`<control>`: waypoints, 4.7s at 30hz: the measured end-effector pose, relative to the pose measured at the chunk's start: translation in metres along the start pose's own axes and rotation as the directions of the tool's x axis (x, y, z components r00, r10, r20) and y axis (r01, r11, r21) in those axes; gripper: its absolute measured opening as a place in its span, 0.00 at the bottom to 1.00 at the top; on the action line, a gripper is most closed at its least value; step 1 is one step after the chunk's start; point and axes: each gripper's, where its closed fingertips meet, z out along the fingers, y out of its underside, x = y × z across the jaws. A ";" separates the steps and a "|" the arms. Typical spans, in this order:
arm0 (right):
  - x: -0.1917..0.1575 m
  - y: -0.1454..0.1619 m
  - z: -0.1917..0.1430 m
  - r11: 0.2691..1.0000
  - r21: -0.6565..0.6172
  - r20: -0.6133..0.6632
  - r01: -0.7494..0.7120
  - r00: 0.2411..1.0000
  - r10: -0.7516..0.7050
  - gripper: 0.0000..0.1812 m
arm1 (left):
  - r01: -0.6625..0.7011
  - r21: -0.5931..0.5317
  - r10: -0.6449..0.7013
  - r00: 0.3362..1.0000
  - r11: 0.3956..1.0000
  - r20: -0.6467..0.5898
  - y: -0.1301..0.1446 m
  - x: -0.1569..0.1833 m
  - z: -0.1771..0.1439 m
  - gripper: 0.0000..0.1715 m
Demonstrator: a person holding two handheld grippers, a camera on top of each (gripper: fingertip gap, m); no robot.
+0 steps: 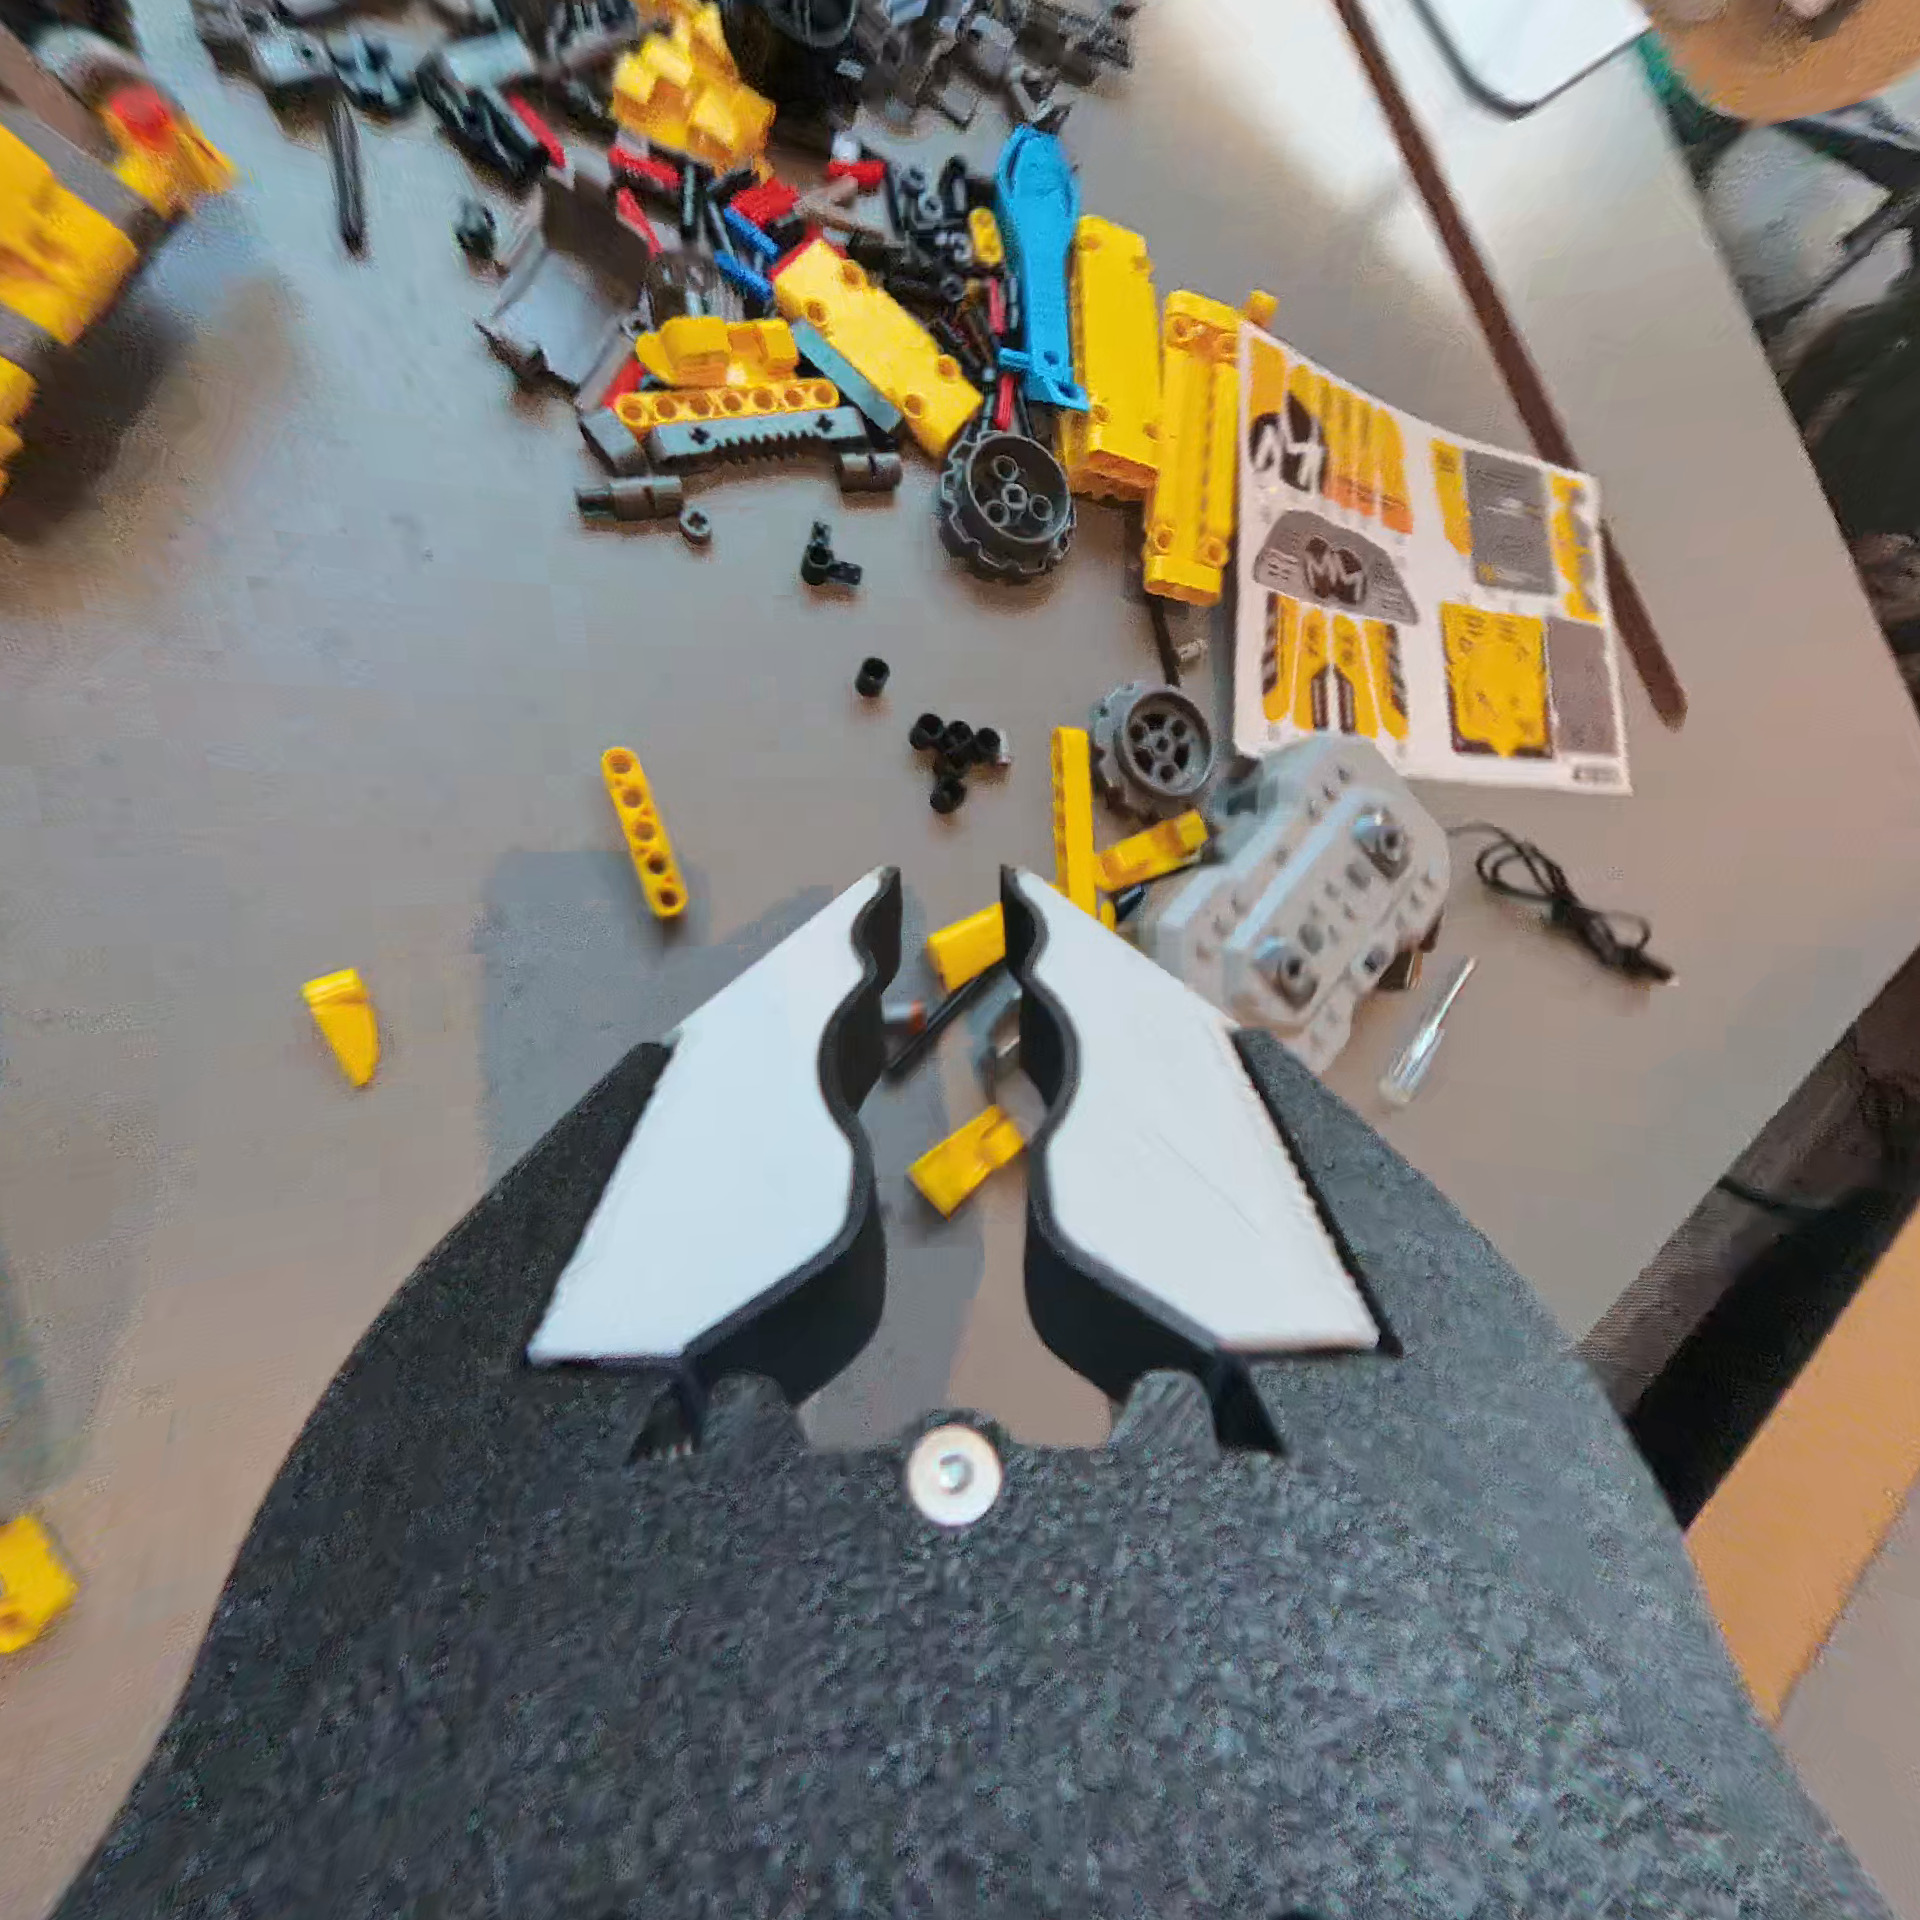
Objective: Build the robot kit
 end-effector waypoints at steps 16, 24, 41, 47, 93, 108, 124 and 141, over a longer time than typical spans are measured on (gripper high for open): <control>0.018 0.005 0.074 0.696 -0.318 0.399 0.644 0.757 -0.517 0.12 | 0.037 0.017 -0.035 0.994 0.999 -0.105 -0.001 0.008 -0.001 0.02; 0.010 0.010 0.076 0.646 -0.315 0.522 0.695 0.696 -0.493 0.03 | 0.047 0.015 -0.045 0.992 0.999 -0.114 -0.001 0.008 -0.001 0.03; 0.013 -0.008 0.021 0.839 -0.248 0.323 0.485 0.858 -0.400 0.03 | 0.056 0.014 -0.054 0.991 0.998 -0.122 -0.001 0.008 -0.001 0.03; -0.017 0.016 -0.052 0.957 -0.145 0.188 0.252 0.956 -0.223 0.03 | 0.061 0.006 -0.060 0.996 0.998 -0.071 0.002 -0.002 -0.001 0.03; -0.156 0.105 -0.097 0.870 0.051 0.163 -0.491 0.863 0.478 0.16 | 0.041 0.010 -0.040 0.997 0.999 -0.070 0.006 -0.011 -0.001 0.03; -0.152 0.108 -0.088 0.721 0.189 -0.001 -0.667 0.734 0.679 0.17 | 0.071 0.007 -0.070 0.993 0.997 -0.090 0.006 -0.011 -0.001 0.03; -0.149 0.115 -0.084 0.761 0.141 -0.074 -0.633 0.760 0.646 0.03 | 0.159 0.007 -0.157 0.979 0.987 -0.134 0.004 -0.011 -0.005 0.12; -0.190 0.046 -0.139 0.925 0.285 0.182 -0.251 0.962 0.205 0.03 | -0.341 0.154 0.341 0.940 0.927 0.032 -0.024 0.028 -0.044 0.06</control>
